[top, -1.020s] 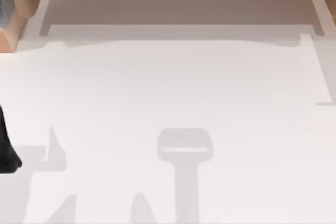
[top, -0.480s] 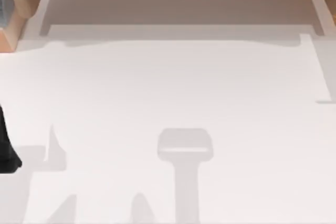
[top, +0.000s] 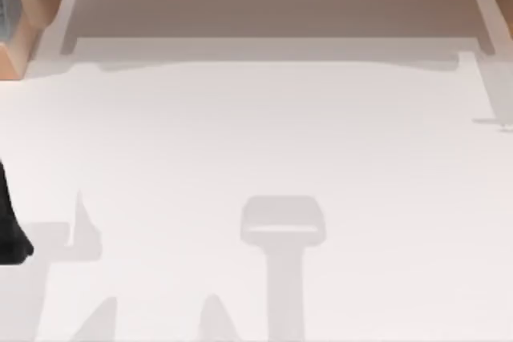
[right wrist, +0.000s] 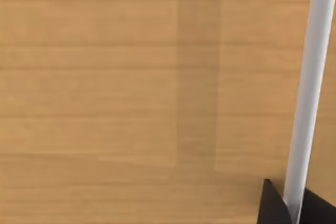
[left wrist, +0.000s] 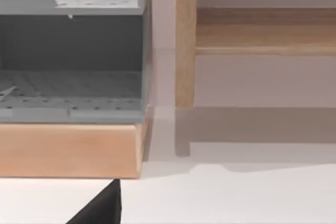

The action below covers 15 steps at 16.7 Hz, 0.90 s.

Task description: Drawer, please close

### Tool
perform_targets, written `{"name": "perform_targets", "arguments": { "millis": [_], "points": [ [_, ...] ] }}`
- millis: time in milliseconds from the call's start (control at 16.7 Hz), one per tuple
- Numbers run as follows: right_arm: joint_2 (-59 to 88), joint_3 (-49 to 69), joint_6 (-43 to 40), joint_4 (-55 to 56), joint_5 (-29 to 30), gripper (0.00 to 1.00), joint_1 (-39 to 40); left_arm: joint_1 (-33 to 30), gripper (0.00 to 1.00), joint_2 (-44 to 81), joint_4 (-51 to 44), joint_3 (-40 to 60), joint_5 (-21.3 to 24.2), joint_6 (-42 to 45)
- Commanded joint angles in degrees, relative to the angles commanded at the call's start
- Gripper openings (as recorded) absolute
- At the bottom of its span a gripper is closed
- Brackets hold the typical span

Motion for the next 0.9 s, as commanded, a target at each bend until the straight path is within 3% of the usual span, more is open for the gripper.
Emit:
{"name": "perform_targets", "arguments": {
  "millis": [360, 900],
  "points": [
    [1.1, 1.2, 0.1, -1.2, 1.1, 0.0, 0.0, 0.0, 1.0, 0.0, 0.0, 0.0, 0.0, 0.0],
    [6.3, 14.5, 0.0, -8.9, 5.4, 0.0, 4.9, 0.0, 1.0, 0.0, 0.0, 0.0, 0.0, 0.0]
  ]
}}
